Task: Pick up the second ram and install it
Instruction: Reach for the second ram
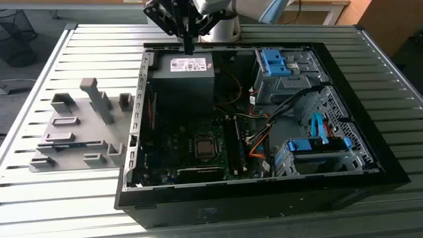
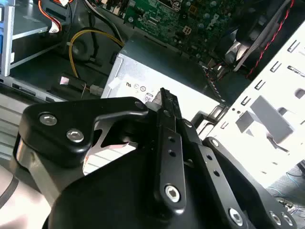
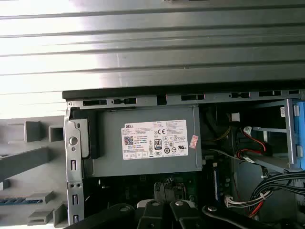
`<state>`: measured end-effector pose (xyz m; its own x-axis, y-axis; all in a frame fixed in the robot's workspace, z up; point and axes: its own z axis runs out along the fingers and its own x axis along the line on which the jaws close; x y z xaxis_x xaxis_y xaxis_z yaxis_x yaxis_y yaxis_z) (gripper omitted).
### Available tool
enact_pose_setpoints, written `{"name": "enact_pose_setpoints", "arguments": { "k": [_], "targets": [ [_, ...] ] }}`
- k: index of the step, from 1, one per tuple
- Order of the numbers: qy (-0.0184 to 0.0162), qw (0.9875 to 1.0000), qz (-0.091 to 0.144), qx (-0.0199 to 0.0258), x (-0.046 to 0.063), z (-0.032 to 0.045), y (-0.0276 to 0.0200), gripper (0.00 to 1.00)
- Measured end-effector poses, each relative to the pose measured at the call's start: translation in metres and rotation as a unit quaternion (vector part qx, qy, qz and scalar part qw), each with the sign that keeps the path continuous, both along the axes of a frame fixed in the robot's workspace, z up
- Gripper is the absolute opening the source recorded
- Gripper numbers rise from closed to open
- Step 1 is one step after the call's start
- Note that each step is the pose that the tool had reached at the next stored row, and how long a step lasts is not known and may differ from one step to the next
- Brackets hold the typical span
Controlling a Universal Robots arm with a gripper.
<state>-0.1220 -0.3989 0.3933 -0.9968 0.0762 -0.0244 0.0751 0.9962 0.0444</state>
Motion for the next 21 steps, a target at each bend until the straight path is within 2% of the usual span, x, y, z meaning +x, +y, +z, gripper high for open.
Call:
{"name": "enact_pose_setpoints", "arguments": {
  "k": [11, 21],
  "targets": [
    [0.0, 1.0, 0.0, 0.0, 0.0, 0.0, 0.0, 0.11],
    [0.0, 1.0, 0.0, 0.0, -0.011, 0.0, 0.0, 0.11]
  ]
}}
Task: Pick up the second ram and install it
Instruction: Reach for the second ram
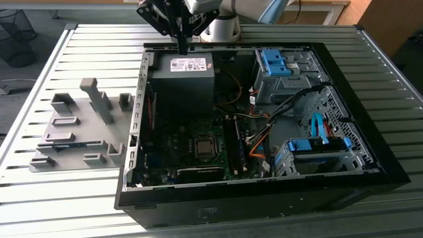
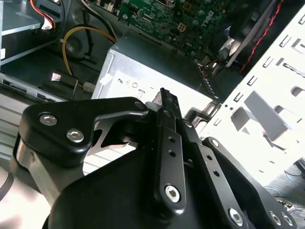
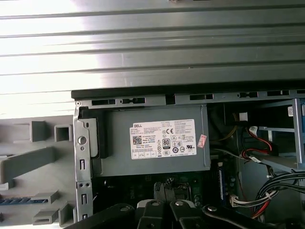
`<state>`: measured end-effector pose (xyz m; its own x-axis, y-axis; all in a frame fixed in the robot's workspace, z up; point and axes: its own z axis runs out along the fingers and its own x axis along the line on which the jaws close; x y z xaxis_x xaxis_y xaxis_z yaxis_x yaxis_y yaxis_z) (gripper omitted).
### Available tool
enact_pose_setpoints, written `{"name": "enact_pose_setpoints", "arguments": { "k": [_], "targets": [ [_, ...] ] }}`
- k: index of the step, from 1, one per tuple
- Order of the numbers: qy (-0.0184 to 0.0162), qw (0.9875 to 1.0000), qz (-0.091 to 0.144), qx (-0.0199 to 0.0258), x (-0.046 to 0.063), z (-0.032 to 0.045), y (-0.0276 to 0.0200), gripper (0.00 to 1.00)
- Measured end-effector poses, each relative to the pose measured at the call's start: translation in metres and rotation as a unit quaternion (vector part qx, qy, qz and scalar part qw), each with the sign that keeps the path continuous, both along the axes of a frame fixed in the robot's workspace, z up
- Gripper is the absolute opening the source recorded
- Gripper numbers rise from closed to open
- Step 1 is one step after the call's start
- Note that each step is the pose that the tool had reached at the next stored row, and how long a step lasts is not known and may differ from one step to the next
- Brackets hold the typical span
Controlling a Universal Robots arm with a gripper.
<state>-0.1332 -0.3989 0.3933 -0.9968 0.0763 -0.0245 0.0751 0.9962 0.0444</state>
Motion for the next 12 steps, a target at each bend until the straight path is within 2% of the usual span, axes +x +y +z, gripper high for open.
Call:
{"name": "enact_pose_setpoints", "arguments": {
  "k": [11, 12],
  "targets": [
    [0.0, 1.0, 0.0, 0.0, -0.008, 0.0, 0.0, 0.11],
    [0.0, 1.0, 0.0, 0.0, -0.027, -0.0004, 0.0, 0.11]
  ]
}}
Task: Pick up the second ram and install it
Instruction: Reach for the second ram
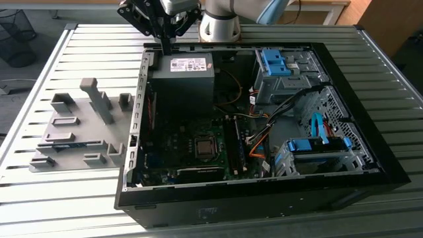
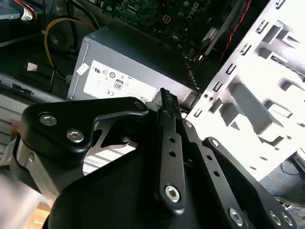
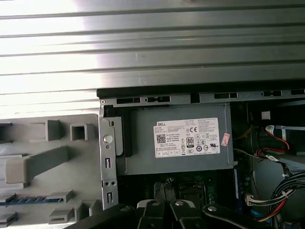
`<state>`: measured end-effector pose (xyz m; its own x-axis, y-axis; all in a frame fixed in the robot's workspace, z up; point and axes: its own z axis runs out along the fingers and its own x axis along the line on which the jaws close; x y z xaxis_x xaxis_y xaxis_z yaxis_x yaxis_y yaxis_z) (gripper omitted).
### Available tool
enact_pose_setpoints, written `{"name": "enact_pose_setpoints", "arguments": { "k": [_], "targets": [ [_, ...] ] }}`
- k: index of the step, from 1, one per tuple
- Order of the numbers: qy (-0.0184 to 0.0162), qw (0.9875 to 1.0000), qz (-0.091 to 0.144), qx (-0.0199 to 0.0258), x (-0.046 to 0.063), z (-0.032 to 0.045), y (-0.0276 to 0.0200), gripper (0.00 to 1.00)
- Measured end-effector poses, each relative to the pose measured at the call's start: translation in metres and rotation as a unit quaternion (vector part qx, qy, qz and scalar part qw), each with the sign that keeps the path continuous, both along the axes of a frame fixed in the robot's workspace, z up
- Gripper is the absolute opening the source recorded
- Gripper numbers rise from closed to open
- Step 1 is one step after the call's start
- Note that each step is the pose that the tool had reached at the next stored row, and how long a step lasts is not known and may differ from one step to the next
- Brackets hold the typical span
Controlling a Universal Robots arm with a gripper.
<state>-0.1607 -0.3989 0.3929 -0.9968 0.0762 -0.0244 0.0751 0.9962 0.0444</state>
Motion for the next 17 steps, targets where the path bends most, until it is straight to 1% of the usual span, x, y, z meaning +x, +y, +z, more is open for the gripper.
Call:
{"name": "enact_pose_setpoints", "arguments": {
  "k": [17],
  "targets": [
    [0.0, 1.0, 0.0, 0.0, -0.0061, 0.0, 0.0, 0.11]
  ]
}}
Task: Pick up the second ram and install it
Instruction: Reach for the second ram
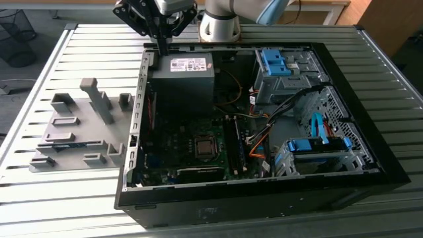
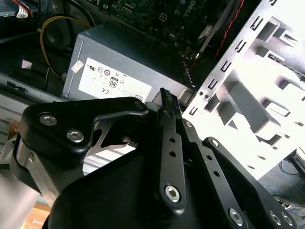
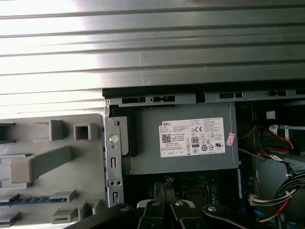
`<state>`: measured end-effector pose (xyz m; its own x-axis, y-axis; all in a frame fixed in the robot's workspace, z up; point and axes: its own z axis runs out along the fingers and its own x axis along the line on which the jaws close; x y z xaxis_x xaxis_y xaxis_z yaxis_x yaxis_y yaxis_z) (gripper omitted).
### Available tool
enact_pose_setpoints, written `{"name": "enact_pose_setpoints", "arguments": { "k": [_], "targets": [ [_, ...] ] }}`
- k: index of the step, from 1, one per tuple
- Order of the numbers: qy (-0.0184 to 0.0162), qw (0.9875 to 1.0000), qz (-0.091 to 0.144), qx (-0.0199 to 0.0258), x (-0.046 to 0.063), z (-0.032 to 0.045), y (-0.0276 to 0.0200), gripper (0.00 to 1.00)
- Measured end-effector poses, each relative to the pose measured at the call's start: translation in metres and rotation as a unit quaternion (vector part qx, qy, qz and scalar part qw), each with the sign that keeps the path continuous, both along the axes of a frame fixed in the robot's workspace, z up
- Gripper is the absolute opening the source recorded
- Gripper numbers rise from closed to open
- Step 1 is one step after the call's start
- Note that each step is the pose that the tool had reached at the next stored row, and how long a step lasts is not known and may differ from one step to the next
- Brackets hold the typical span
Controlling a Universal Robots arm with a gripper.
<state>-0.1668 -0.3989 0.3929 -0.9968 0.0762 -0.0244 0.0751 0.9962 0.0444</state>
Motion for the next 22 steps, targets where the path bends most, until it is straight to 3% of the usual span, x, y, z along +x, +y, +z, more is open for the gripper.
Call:
{"name": "enact_pose_setpoints", "arguments": {
  "k": [22],
  "targets": [
    [0.0, 1.0, 0.0, 0.0, -0.0067, 0.0, 0.0, 0.11]
  ]
}}
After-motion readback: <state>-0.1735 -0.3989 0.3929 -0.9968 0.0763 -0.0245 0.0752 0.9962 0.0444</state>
